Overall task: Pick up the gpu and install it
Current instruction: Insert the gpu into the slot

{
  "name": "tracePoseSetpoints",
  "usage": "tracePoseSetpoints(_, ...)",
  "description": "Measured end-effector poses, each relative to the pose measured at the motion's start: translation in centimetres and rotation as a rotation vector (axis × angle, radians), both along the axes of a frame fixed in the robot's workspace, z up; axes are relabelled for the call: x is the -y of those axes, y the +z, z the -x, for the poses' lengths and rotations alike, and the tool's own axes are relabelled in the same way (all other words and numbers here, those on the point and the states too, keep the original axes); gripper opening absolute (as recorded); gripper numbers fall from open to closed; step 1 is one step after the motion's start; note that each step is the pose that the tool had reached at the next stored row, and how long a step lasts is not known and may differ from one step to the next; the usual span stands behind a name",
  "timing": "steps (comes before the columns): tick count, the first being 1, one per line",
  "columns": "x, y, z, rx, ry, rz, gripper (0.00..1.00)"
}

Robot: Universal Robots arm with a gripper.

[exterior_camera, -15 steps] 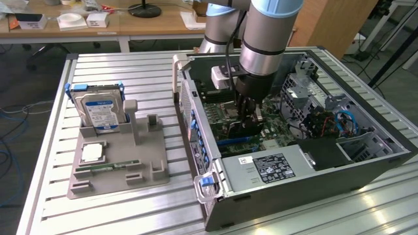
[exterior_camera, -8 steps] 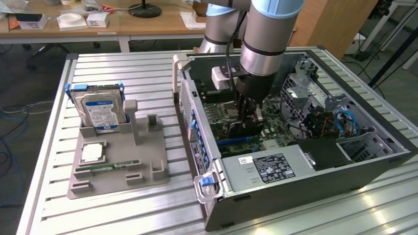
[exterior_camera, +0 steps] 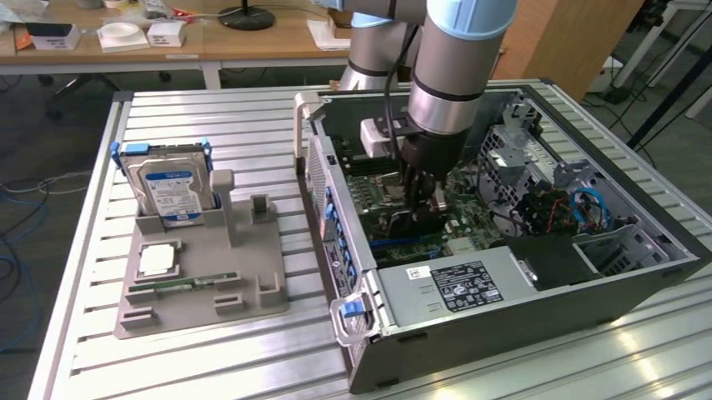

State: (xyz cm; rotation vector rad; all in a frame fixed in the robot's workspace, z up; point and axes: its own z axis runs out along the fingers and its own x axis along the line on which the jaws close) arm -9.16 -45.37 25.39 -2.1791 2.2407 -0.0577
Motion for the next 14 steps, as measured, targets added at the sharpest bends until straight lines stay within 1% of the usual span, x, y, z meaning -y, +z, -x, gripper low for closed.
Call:
tracePoseSetpoints(6,0.0,-0.09,0.29,0.0001,0.0,0.0002,0.26)
tracePoseSetpoints(14,0.0,-0.08,0.31,0.0,0.0,0.0003,0.26)
